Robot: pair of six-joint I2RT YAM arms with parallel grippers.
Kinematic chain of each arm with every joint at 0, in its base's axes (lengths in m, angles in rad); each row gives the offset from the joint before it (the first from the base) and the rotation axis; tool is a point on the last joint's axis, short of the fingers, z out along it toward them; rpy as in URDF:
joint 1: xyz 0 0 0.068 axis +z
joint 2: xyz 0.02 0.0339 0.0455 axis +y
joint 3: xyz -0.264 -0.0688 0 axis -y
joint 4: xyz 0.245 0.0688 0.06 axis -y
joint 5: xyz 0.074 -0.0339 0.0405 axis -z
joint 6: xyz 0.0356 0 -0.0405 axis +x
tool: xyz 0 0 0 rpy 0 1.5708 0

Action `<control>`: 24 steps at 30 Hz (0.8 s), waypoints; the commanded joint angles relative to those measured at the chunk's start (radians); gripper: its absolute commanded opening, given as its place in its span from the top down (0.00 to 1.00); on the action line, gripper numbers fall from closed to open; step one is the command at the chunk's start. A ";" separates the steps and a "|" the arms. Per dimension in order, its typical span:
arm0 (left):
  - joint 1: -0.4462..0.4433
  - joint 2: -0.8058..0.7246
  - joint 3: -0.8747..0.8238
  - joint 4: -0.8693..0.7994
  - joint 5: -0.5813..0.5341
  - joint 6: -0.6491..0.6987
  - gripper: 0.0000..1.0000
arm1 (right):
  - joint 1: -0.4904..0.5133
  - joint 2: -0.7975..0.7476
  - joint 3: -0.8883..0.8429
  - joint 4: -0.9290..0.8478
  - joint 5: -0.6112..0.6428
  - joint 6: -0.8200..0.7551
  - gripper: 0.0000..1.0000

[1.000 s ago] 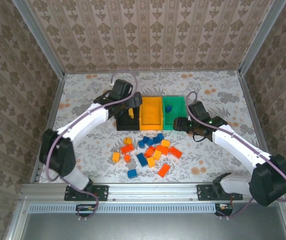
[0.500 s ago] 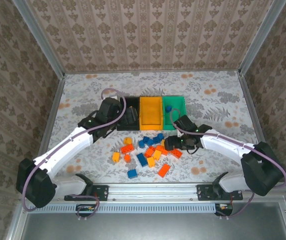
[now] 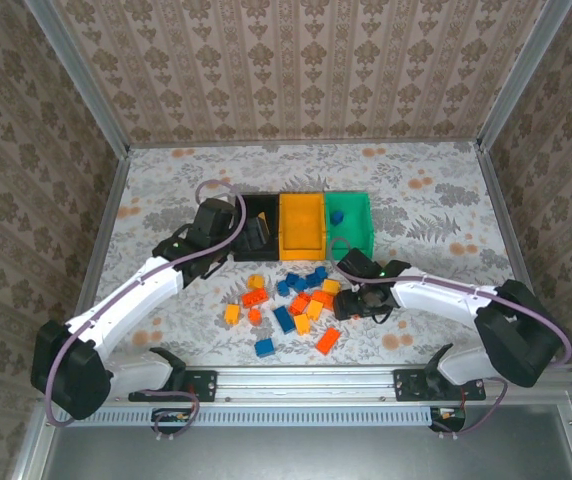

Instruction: Sort the legos into containers by color

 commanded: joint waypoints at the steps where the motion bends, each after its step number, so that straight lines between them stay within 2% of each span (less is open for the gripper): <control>1: 0.010 0.000 -0.015 0.015 0.030 -0.025 0.00 | 0.006 0.034 0.008 -0.072 0.126 0.047 0.33; 7: 0.012 0.008 -0.018 0.011 0.038 -0.028 0.00 | 0.005 0.074 0.036 -0.058 0.214 0.065 0.38; 13: 0.013 -0.003 -0.026 0.024 0.046 -0.030 0.00 | -0.014 0.118 0.081 -0.018 0.213 0.031 0.38; 19: 0.020 -0.011 -0.032 0.029 0.058 -0.030 0.00 | -0.032 0.146 0.082 -0.004 0.192 0.018 0.53; 24: 0.041 -0.020 -0.048 0.038 0.068 -0.044 0.00 | -0.042 0.093 0.067 -0.011 0.195 0.021 0.62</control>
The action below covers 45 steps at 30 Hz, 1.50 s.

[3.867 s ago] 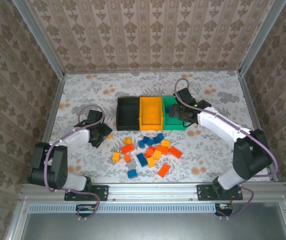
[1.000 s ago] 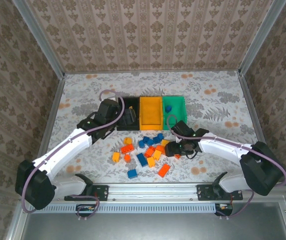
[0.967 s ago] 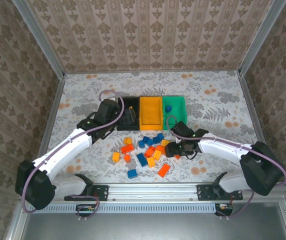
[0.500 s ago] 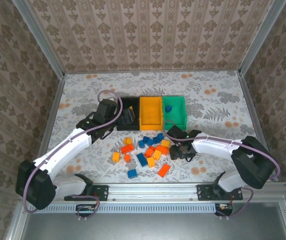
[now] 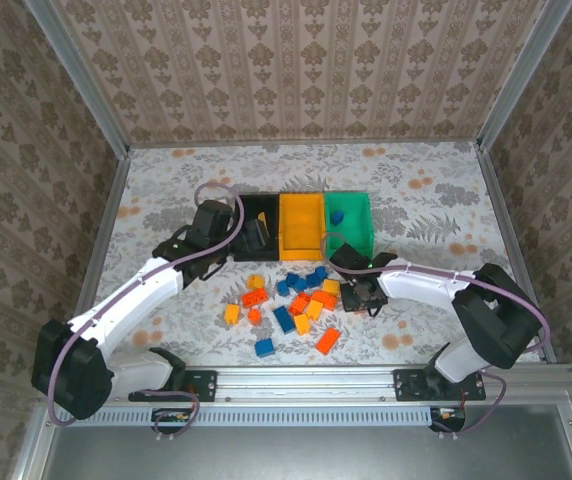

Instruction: Sort the legos into containers by color

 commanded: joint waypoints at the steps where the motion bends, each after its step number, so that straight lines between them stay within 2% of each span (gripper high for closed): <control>1: 0.022 -0.026 -0.017 0.016 0.021 -0.025 0.00 | -0.026 -0.045 -0.011 -0.002 0.065 0.005 0.64; 7: 0.064 -0.074 -0.052 0.018 0.041 -0.029 0.00 | -0.035 -0.202 0.091 -0.091 0.064 -0.049 0.70; 11: 0.083 -0.138 -0.085 0.012 0.033 -0.025 0.00 | -0.016 -0.182 0.255 -0.109 0.033 -0.076 0.71; 17: 0.096 -0.237 -0.143 -0.012 0.017 -0.032 0.00 | 0.032 0.076 0.530 -0.057 0.026 -0.088 0.69; 22: 0.099 -0.293 -0.170 -0.049 0.004 -0.032 0.00 | 0.031 0.324 0.744 -0.078 0.095 -0.084 0.68; 28: 0.103 -0.334 -0.186 -0.070 0.004 -0.036 0.00 | 0.011 0.499 0.903 -0.127 0.138 -0.055 0.66; 32: 0.104 -0.341 -0.185 -0.078 0.010 -0.033 0.00 | 0.006 0.549 0.968 -0.155 0.140 -0.053 0.57; 37: 0.104 -0.343 -0.181 -0.073 0.019 -0.031 0.00 | 0.002 0.539 0.992 -0.171 0.138 -0.046 0.37; 41: 0.105 -0.345 -0.173 -0.071 0.025 -0.022 0.00 | 0.005 0.448 0.933 -0.151 0.120 -0.039 0.28; 45: 0.106 -0.349 -0.165 -0.073 0.028 -0.013 0.00 | 0.016 0.298 0.780 -0.119 0.090 -0.021 0.23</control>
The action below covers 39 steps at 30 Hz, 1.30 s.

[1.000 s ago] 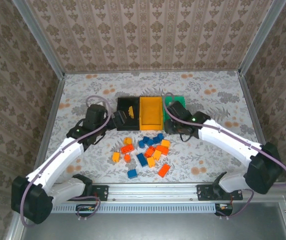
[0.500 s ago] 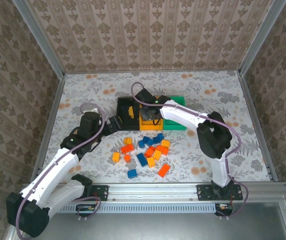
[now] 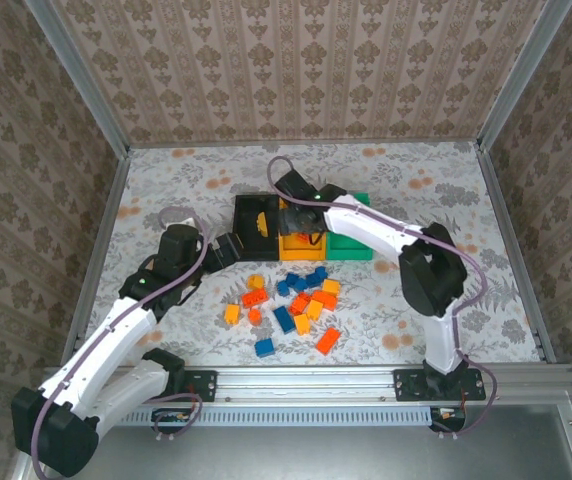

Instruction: Sort the legos into containers by color

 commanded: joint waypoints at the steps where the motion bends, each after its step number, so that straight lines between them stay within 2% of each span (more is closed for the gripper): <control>1: 0.007 -0.020 0.015 -0.012 0.011 0.009 0.00 | 0.012 -0.171 -0.110 -0.001 -0.026 0.030 0.22; 8: 0.009 -0.037 0.012 -0.022 0.016 0.010 0.00 | 0.080 -0.448 -0.474 -0.001 -0.117 0.043 0.18; 13: 0.014 -0.039 0.002 -0.030 0.016 0.014 0.00 | 0.211 -0.549 -0.671 -0.023 -0.166 0.061 0.15; 14: 0.015 -0.039 -0.001 -0.031 0.012 0.013 0.00 | 0.243 -0.550 -0.693 -0.023 -0.167 0.061 0.12; 15: 0.017 -0.039 -0.006 -0.031 0.010 0.011 0.00 | 0.274 -0.547 -0.708 -0.024 -0.164 0.063 0.00; 18: 0.019 -0.038 -0.016 -0.031 0.007 0.002 0.00 | 0.339 -0.513 -0.724 -0.028 -0.138 0.067 0.00; 23: 0.021 -0.039 -0.028 -0.031 0.008 -0.005 0.00 | 0.393 -0.453 -0.718 -0.043 -0.122 0.135 0.00; 29: 0.021 -0.040 -0.046 -0.027 0.016 -0.021 0.00 | 0.399 -0.417 -0.748 -0.031 -0.051 0.227 0.00; 39: 0.021 -0.036 -0.045 -0.034 0.016 -0.012 0.00 | 0.403 -0.396 -0.805 -0.070 -0.013 0.305 0.01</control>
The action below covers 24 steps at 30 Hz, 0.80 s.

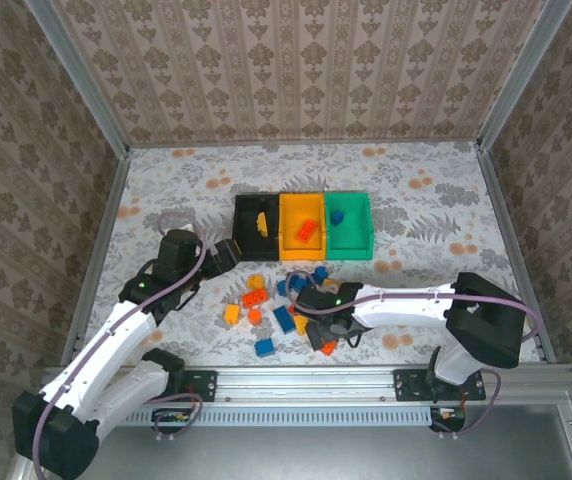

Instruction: Sort the legos into containers by color

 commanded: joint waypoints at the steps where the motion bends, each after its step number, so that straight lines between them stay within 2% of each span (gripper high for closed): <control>1: 0.009 -0.012 -0.006 -0.011 0.011 -0.006 0.00 | 0.006 -0.021 -0.031 -0.074 0.057 0.062 0.01; 5: 0.008 -0.008 -0.009 -0.004 0.020 -0.011 0.00 | 0.000 -0.099 -0.070 -0.139 0.079 0.104 0.06; 7: 0.035 -0.005 -0.011 0.003 0.022 -0.011 0.00 | -0.002 -0.141 -0.087 -0.134 0.060 0.106 0.11; 13: 0.042 0.009 -0.015 0.014 0.032 -0.015 0.00 | -0.029 -0.155 -0.113 -0.084 -0.053 0.113 0.32; 19: 0.047 0.017 -0.015 0.020 0.043 -0.016 0.00 | -0.048 -0.153 -0.167 -0.028 -0.131 0.157 0.30; 24: 0.049 0.018 -0.016 0.024 0.044 -0.017 0.00 | -0.066 -0.119 -0.168 -0.050 -0.135 0.173 0.40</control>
